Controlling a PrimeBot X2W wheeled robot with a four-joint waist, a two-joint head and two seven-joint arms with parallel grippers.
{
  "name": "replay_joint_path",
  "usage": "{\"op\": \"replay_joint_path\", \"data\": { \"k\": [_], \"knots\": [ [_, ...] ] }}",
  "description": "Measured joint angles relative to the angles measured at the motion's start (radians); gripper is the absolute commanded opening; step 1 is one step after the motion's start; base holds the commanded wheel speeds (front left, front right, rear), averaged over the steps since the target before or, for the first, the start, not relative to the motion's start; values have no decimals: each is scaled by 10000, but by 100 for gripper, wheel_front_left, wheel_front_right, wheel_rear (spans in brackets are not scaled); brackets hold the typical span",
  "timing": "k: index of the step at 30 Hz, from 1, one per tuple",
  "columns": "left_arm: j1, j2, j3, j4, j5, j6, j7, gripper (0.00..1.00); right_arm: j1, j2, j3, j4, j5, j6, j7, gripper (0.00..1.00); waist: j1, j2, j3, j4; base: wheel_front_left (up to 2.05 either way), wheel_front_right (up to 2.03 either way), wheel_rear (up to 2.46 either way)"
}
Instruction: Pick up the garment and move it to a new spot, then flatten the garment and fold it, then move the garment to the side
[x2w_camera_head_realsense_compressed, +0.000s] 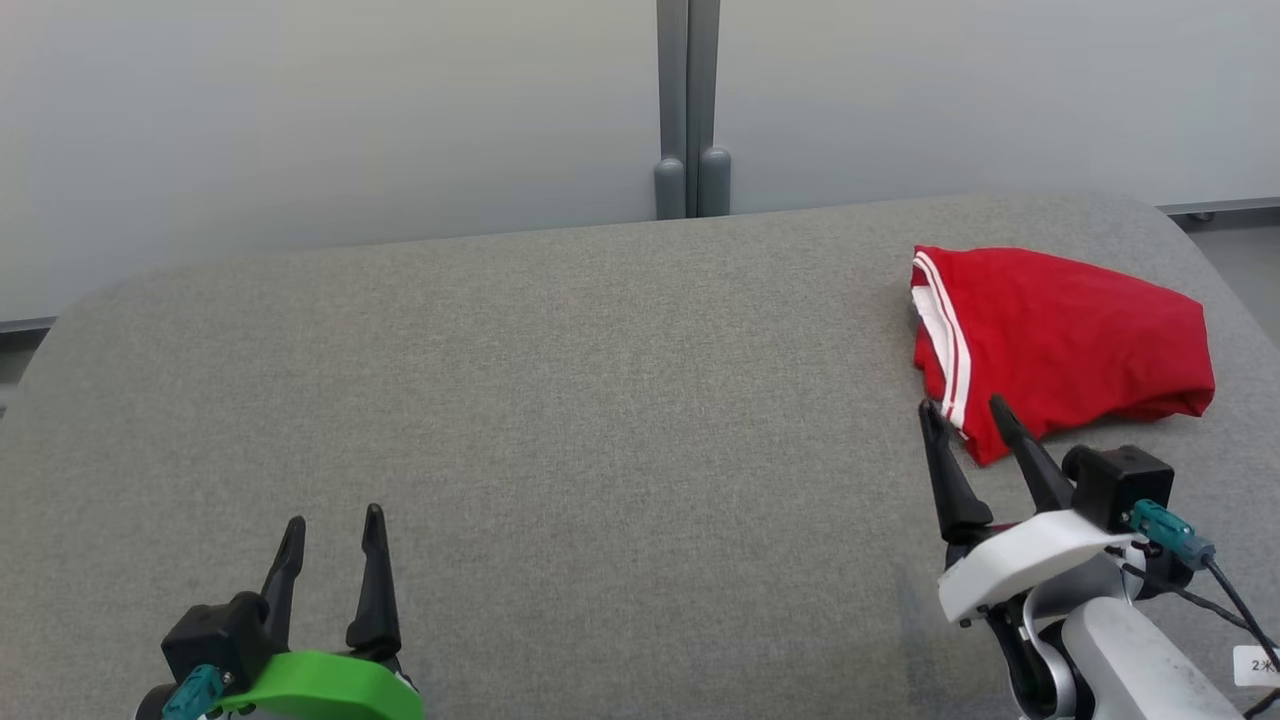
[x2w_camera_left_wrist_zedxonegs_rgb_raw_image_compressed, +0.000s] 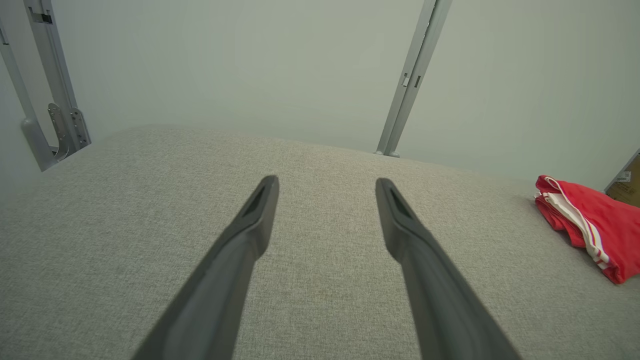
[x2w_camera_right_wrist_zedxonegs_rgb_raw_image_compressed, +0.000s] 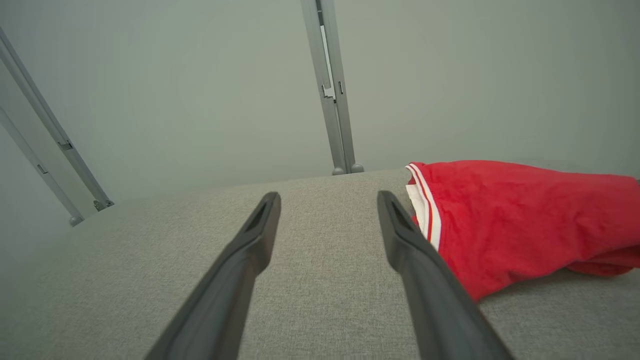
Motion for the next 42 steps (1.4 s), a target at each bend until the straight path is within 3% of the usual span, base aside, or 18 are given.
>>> {"op": "replay_joint_path", "data": {
  "k": [21,42],
  "knots": [
    [341,-100,-146,82,217,0,-176,100,1246,792,-635,-345,-905,-2,0,100,0,0,-167,148,0,0,0],
    [345,-127,-144,109,307,0,-178,100,1423,1076,-759,-581,-1440,-2,0,100,0,0,-169,290,0,0,0]
  ]
}}
